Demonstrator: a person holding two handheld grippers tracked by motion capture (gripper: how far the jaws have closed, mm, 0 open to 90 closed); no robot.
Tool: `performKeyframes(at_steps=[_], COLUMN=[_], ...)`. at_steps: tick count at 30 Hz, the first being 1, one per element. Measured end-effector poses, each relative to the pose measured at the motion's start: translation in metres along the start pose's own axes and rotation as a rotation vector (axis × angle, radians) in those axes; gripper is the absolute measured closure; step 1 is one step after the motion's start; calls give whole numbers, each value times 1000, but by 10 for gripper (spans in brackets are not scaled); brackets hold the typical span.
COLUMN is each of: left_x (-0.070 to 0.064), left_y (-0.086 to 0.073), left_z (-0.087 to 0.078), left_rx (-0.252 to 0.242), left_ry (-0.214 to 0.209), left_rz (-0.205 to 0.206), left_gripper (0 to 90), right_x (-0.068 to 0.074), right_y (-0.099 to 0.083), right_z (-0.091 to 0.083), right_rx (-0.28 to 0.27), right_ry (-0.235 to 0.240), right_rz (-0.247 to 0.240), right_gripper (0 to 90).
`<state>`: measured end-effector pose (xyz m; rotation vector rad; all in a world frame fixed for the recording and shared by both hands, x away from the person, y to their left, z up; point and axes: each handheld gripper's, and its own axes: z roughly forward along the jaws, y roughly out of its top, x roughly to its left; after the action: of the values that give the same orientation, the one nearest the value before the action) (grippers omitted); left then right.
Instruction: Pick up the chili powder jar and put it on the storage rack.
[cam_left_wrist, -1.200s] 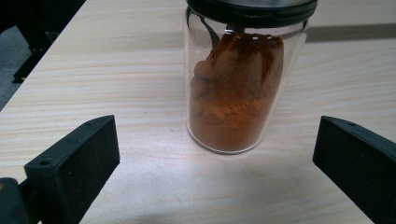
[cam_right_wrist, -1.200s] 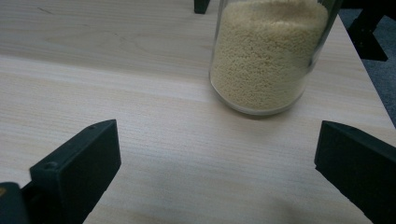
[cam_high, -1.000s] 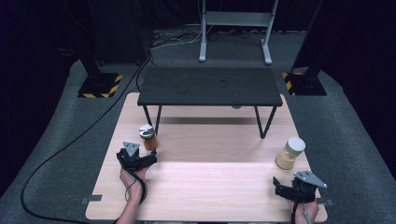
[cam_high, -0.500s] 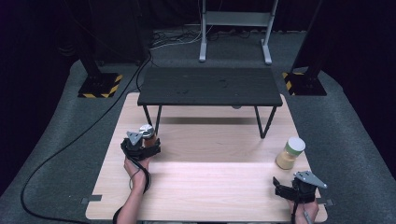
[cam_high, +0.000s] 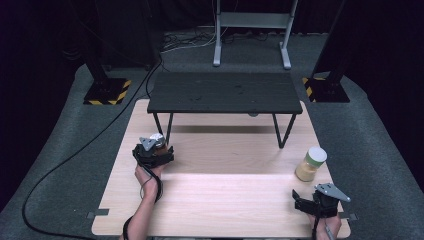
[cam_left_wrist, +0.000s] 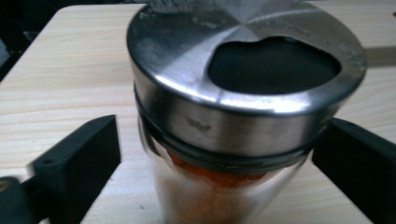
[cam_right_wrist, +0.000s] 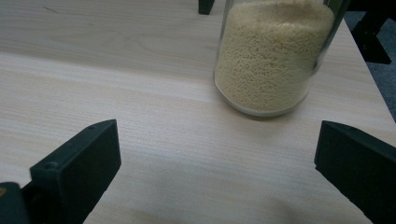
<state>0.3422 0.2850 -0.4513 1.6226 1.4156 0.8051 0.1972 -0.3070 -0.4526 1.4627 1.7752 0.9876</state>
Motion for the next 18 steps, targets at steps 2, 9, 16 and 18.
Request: performKeyframes(at_steps=[2, 9, 16, 18], left_x=[-2, 0, 5, 6], left_y=[-1, -7, -10, -11], left_z=[1, 3, 2, 2], left_rx=[-1, -13, -19, -20], left_ry=[9, -3, -14, -15], left_rz=[-2, -16, -23, -19], left_gripper=[131, 228, 295, 297], right_x=[0, -1, -1, -1], right_y=[0, 0, 0, 0], right_z=[0, 0, 0, 0], right_rx=[0, 0, -1, -3], right_ry=[1, 3, 3, 3], right_rz=[3, 6, 8, 11], right_gripper=[0, 0, 0, 0])
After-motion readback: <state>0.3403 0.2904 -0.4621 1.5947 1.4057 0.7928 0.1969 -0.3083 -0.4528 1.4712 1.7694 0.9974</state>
